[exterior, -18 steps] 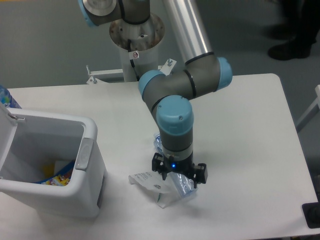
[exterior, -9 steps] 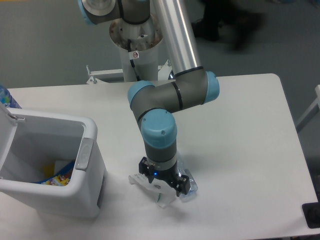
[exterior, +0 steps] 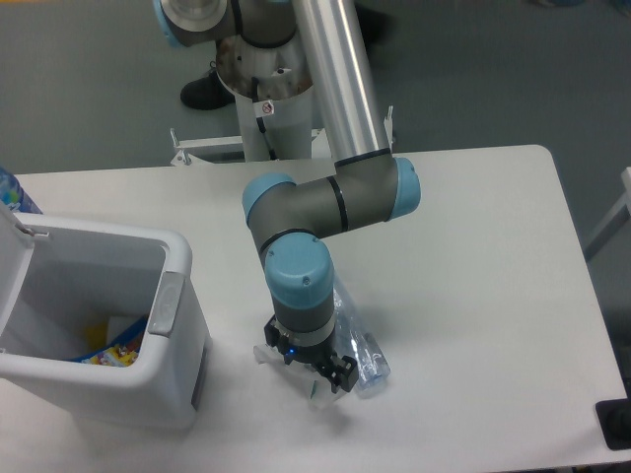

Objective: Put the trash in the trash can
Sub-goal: 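Close the gripper on the white paper and lift it, then carry the white paper over the trash bin and lower it in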

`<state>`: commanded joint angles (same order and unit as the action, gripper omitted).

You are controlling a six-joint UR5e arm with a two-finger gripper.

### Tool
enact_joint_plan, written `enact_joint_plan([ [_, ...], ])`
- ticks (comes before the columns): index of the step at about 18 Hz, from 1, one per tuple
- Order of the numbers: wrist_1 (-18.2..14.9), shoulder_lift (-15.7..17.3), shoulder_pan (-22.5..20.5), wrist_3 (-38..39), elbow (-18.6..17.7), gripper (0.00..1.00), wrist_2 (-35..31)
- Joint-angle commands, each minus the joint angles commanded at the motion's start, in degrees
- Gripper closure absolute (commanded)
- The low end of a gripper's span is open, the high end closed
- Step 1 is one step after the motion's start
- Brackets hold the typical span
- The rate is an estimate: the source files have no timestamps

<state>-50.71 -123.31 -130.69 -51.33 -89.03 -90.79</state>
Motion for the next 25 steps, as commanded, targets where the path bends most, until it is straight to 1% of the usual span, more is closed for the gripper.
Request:
enact_joint_plan([
  [2, -0.18, 0.61, 0.00, 0.00, -0.53, 0.80, 0.17],
  [4, -0.26, 1.05, 0.00, 0.44, -1.40, 0.95, 0.35],
  [5, -0.26, 0.97, 0.00, 0.79, -1.41, 1.00, 0.17],
  [9, -0.35, 1.93, 0.00, 0.88, -1.50, 1.00, 0.44],
  [13, -0.26, 2.20, -0.09, 4.21, -0.53, 1.00, 1.05],
  [15, -0.26, 2.72, -0.79, 5.35, 0.35, 1.00, 4.46],
  [20, -0.44, 3.34, -4.83, 10.98, 2.81, 1.00, 18.26],
  [25, -0.44, 3.78, -7.82, 14.41, 5.01, 1.00, 26.26],
])
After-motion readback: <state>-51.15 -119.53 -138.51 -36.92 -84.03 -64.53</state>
